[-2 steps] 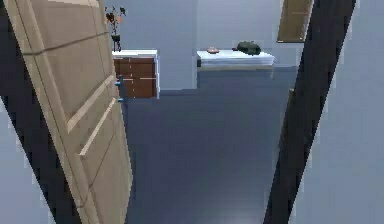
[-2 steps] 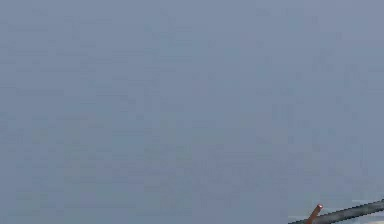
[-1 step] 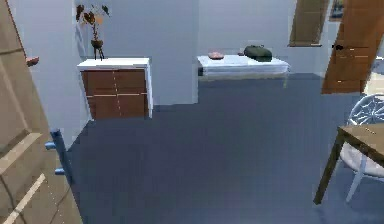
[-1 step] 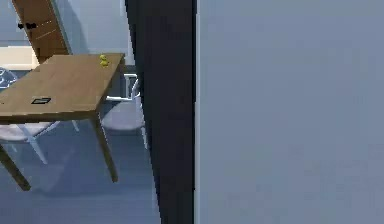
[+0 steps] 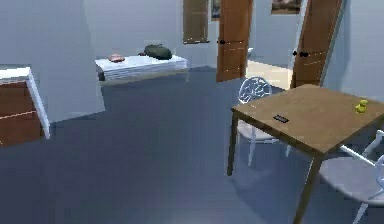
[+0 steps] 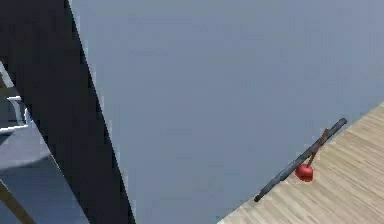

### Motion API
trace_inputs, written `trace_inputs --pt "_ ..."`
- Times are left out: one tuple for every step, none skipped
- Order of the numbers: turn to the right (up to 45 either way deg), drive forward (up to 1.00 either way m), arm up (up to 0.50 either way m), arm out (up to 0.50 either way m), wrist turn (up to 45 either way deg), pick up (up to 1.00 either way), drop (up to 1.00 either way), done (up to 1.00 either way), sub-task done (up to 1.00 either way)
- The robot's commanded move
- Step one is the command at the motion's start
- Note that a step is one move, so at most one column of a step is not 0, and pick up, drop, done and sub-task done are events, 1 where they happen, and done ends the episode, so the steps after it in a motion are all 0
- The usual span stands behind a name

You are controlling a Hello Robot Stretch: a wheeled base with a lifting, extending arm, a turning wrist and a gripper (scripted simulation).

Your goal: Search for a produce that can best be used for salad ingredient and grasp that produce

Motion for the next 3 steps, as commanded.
trace_inputs --pt "0.0 1.00 0.00 0.00 0.0 0.00 0.00 0.00 0.00" --pt "0.0 0.55 0.00 0.00 0.0 0.00 0.00 0.00 0.00" --pt "0.0 1.00 0.00 0.00 0.0 0.00 0.00 0.00 0.00"
